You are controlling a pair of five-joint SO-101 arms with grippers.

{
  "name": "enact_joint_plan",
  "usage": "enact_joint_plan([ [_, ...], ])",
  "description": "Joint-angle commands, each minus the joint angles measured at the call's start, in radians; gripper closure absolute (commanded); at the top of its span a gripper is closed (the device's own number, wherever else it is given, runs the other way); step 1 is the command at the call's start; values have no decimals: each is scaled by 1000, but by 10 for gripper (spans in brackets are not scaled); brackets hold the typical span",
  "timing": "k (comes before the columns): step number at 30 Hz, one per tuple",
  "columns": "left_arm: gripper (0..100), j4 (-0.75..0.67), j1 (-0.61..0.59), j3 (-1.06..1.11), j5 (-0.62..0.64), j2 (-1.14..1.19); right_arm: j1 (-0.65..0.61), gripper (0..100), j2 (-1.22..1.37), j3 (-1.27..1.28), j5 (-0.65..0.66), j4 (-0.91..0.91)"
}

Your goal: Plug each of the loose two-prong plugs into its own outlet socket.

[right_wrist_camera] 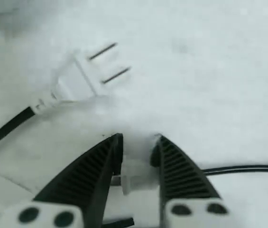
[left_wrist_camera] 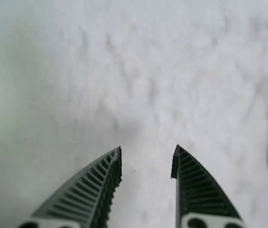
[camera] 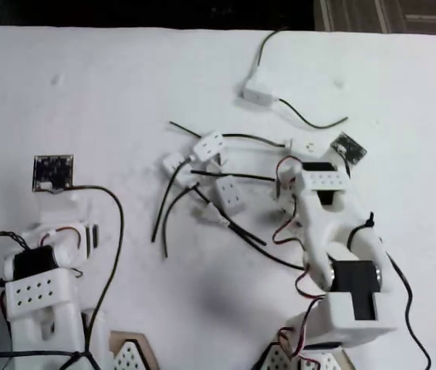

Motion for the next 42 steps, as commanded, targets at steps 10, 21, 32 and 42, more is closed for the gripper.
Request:
enact_joint_plan([
  [10,815,-17,-1,6,-48,-21,-1,981,-41,-64,155,7],
  [21,815,-17,-1,6,-48,-21,-8,978,-398,-64,592,173],
  [32,815,-17,-1,6,-48,-21,-8,848,-309,-66,905,272],
  [42,815,-31,-5,8,-48,-21,-18,754,-134,-272,1283,266],
])
